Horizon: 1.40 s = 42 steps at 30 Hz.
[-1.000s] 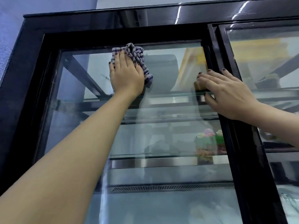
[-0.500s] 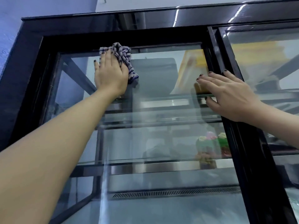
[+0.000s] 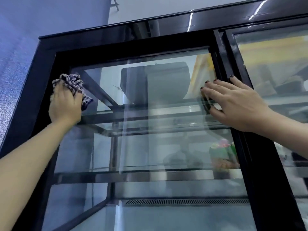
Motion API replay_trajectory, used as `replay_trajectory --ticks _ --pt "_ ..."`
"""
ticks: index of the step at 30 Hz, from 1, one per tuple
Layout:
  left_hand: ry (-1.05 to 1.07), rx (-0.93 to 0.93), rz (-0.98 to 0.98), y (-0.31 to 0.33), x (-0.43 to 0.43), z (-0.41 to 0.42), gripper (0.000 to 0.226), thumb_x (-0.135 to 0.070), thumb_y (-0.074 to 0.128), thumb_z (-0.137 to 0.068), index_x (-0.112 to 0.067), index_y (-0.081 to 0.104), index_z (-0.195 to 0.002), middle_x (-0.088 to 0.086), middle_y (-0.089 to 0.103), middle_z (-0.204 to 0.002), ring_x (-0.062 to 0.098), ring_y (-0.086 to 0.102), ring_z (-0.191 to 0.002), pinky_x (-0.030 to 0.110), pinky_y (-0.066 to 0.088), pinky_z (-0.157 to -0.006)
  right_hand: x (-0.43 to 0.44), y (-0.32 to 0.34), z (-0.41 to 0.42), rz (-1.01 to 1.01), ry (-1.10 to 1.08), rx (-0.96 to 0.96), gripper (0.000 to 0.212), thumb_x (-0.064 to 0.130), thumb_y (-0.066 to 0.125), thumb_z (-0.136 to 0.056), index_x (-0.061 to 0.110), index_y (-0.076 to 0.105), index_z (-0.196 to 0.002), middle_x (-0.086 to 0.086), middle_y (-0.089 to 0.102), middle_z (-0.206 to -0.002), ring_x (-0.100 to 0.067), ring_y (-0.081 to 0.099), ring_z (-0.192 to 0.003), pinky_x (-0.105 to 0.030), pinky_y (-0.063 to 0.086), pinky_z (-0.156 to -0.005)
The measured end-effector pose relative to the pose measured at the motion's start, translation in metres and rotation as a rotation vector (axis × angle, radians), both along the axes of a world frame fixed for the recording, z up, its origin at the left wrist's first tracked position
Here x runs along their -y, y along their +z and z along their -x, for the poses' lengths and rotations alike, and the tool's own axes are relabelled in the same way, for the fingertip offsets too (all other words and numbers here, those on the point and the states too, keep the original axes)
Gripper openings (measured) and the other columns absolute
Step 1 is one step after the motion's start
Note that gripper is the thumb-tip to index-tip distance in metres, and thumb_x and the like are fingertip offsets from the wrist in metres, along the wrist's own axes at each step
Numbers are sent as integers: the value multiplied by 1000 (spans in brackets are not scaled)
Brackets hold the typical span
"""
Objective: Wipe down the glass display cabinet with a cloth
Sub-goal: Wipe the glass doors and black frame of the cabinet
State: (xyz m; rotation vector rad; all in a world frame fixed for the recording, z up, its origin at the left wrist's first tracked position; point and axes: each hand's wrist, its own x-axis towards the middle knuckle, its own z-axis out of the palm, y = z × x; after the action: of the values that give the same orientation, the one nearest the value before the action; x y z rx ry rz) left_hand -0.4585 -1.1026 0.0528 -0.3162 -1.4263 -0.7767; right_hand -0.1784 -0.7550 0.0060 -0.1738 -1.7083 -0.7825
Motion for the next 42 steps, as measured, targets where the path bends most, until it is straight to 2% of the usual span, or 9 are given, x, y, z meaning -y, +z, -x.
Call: replay_trajectory --ticks 7,11,17,22,26,33,37,40,42 --pt "-149 188 150 -186 5 -11 54 -29 37 -90 1 34 -135 29 41 -132 47 41 -119 57 33 -100 7 -6 -6 -86 -45 105 67 46 22 -86 7 53 -132 -20 50 -137 -33 47 -128 -57 26 -109" --pt "-120 173 336 -271 -5 -30 67 -42 25 -93 3 26 -143 23 30 -147 32 26 -132 33 12 -113 10 -13 -11 -54 -92 162 74 53 14 -88 10 49 -136 -17 44 -143 -30 44 -131 -54 22 -112" --pt "-189 -10 202 -120 -51 -45 69 -43 28 -93 3 24 -145 21 27 -151 34 24 -138 47 19 -114 8 -16 -13 -39 -98 192 87 58 -9 -89 14 49 -137 -9 43 -145 -23 44 -132 -48 21 -113" --pt "-125 -43 145 50 -86 -60 64 -39 35 -98 -4 18 -149 12 19 -156 26 15 -143 40 9 -116 5 -14 -11 -36 -66 174 72 57 10 -89 20 47 -139 -3 41 -146 -18 41 -133 -45 19 -114" --pt "-105 10 83 74 -117 -77 66 -45 29 -98 -6 15 -149 8 12 -158 20 8 -145 34 3 -117 1 -12 -9 -33 -17 170 67 55 18 -86 28 38 -143 5 29 -152 -10 27 -139 -38 5 -117" --pt "-159 -77 290 -88 -101 -78 69 -47 22 -94 -7 15 -150 9 17 -156 21 13 -144 33 7 -117 -1 -16 -7 -78 18 147 54 45 41 -94 23 39 -143 0 33 -151 -15 29 -140 -40 8 -117" --pt "-171 43 257 -235 -86 -79 75 -57 12 -94 -5 18 -148 11 22 -155 26 21 -138 52 28 -108 1 -21 -11 -54 5 165 57 39 45 -91 21 37 -144 -1 31 -153 -18 29 -141 -40 5 -117" --pt "-141 -8 314 -281 -94 -85 69 -58 10 -93 -12 18 -145 -2 4 -159 17 13 -142 34 18 -110 1 -25 -13 -43 16 181 56 39 42 -92 21 37 -144 2 29 -154 -16 27 -142 -39 1 -117" --pt "-143 15 307 -278 -105 -94 72 -55 12 -94 -5 20 -145 3 11 -158 21 16 -141 31 13 -111 0 -27 -15 -44 36 174 53 37 45 -92 20 41 -142 2 32 -152 -16 30 -141 -40 5 -118"
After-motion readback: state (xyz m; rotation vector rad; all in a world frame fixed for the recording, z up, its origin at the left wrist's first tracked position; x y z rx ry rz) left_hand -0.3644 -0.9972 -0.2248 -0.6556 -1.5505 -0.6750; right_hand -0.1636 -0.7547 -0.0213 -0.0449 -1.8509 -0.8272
